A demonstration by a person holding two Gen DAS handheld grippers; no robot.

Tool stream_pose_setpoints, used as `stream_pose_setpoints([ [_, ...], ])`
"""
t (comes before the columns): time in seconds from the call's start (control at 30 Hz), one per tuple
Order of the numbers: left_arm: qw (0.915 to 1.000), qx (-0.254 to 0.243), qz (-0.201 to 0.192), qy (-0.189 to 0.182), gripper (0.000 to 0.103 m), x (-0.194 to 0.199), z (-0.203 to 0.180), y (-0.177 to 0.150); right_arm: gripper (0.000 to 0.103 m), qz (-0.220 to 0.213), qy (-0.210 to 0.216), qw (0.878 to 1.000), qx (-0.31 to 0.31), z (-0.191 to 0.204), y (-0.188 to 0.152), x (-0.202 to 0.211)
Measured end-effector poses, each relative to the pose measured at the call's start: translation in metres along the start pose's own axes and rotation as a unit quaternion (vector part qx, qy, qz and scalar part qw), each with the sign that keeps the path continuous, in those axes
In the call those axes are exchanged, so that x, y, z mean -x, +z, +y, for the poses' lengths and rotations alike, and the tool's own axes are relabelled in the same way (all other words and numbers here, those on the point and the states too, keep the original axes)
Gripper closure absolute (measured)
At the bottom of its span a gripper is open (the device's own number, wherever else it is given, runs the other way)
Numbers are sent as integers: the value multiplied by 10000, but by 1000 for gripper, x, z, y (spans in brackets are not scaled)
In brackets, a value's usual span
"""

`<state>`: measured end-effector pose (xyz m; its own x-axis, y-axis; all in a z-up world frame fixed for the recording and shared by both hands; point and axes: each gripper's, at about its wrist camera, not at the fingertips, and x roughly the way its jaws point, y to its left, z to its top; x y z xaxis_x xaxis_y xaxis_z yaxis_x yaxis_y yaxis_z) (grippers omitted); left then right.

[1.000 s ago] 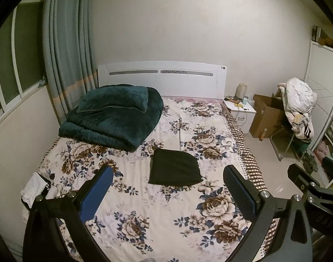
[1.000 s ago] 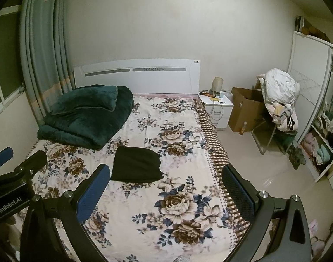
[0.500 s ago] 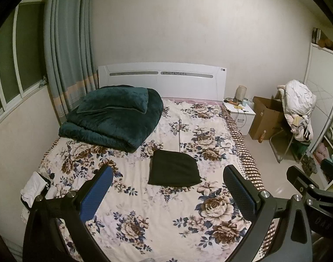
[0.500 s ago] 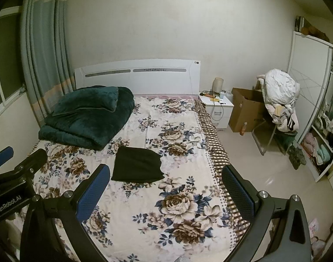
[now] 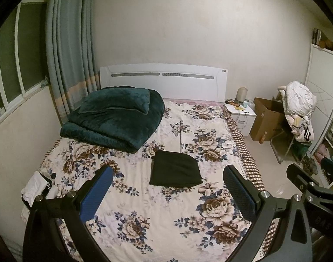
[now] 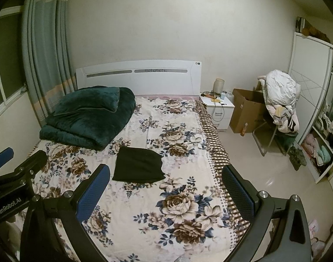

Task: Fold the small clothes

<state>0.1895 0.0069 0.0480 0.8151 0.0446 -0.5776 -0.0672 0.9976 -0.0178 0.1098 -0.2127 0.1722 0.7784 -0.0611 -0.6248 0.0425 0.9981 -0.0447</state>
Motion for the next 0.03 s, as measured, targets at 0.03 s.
stream_pose_setpoints([
  [0.03,10000,9,0,8,0,1,0,1,0,-5,4,10000,10,1,1,0],
])
